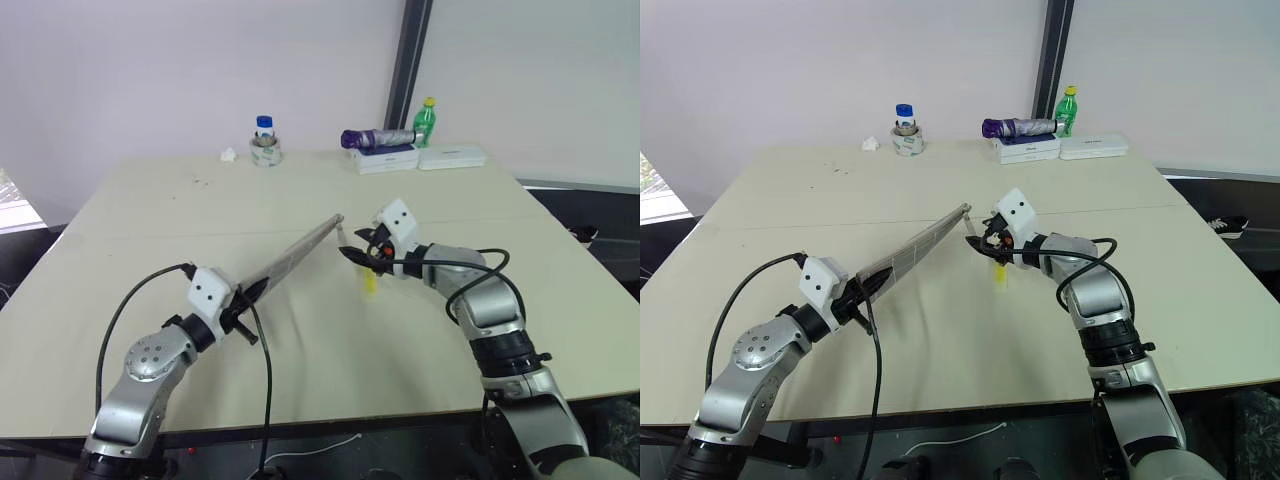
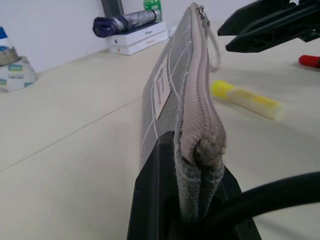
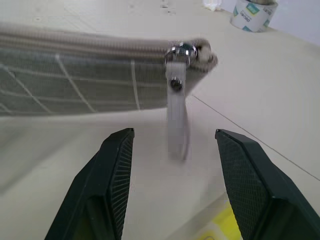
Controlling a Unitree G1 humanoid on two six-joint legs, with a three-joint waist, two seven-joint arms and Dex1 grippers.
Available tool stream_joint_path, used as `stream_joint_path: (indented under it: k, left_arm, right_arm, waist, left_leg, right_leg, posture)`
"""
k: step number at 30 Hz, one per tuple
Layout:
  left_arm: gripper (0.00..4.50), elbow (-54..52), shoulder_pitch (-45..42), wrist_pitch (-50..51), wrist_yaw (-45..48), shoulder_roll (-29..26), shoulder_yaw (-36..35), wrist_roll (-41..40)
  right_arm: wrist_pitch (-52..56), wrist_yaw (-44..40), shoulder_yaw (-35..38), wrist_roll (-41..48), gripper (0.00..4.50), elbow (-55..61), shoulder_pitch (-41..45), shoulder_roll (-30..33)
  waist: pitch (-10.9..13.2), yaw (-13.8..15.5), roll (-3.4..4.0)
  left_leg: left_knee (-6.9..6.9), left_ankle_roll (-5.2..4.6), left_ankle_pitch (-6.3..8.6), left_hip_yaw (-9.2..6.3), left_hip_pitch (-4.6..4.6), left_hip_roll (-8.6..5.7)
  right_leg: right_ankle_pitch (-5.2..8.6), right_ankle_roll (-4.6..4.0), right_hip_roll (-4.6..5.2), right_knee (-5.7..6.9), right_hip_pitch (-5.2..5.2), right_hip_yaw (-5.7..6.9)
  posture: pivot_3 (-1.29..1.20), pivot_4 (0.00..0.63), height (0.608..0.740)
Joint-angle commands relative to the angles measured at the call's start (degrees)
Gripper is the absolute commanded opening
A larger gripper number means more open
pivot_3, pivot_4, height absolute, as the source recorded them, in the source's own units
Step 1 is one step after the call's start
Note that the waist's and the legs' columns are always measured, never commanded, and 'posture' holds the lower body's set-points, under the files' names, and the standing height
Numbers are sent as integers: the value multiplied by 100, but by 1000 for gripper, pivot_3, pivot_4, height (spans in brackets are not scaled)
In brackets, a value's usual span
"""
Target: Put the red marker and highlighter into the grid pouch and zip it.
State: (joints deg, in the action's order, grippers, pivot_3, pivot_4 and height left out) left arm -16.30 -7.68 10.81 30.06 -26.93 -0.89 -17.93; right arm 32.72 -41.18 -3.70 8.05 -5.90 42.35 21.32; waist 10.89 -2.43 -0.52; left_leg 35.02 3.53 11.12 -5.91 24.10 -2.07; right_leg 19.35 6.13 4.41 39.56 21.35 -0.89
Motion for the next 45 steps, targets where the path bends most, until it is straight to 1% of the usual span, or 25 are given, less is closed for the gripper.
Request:
stream_joint_path:
  k: [1,11,14,15,17,18,23,32,37,45]
  left_arm:
    - [0,-227,-6,-99,78,1,-24,49]
    - [0,-322,53,-88,189,106,49,99]
    - [0,-346,50,-64,187,133,54,124]
    - [0,-349,41,-56,182,140,54,134]
    - [0,-340,21,-52,141,159,66,191]
    - [0,-340,14,-51,115,172,78,229]
    - [0,-319,-38,-36,-44,272,167,440]
    - [0,-114,-302,62,-425,696,554,890]
    - [0,153,-584,106,-607,989,676,1046]
    - [0,605,-907,-59,-789,1291,853,1366]
  right_arm:
    - [-7,70,117,154,2661,61,227,-46]
    - [2,334,53,212,2661,-236,337,-227]
    - [82,375,44,256,1871,-203,305,-284]
    - [100,386,33,263,1441,-185,295,-294]
    - [134,398,-13,262,343,-121,263,-302]
    - [147,395,-60,238,53,-80,247,-293]
    - [212,349,-240,205,53,126,198,-269]
    - [449,-27,-940,240,53,1136,-37,-204]
    - [617,-435,-1397,370,53,1810,-190,-119]
    - [887,-649,-1723,566,53,2370,-268,-214]
  waist:
    - [0,3,0]
    - [0,4,0]
    - [0,4,0]
    - [0,4,0]
    - [0,3,0]
    - [0,2,0]
    - [0,4,0]
    - [0,6,0]
    - [1,22,-2]
    - [1,24,-3]
  left_leg:
    - [0,0,0,0,0,0]
    - [-2,0,0,0,4,0]
    - [-2,0,0,-1,6,0]
    - [-2,0,0,-1,6,0]
    - [-2,0,0,-1,6,0]
    - [-2,0,0,0,6,0]
    - [-2,0,0,-1,6,0]
    - [-1,0,0,-3,8,-2]
    - [0,0,0,-7,10,-3]
    - [1,0,0,-11,12,-5]
  right_leg:
    - [0,0,0,-1,0,0]
    - [0,0,1,-7,0,0]
    - [0,0,1,-7,1,1]
    - [0,0,1,-7,1,1]
    - [0,0,1,-7,1,1]
    - [0,0,1,-8,1,1]
    - [0,0,1,-8,1,1]
    - [0,0,1,-10,1,3]
    - [0,1,1,-11,1,6]
    - [0,1,1,-13,0,11]
  posture:
    - [0,150,737]
    - [0,150,737]
    - [0,150,737]
    - [0,150,737]
    - [0,150,737]
    - [0,150,737]
    - [0,150,737]
    - [0,150,737]
    - [0,150,737]
    - [0,150,737]
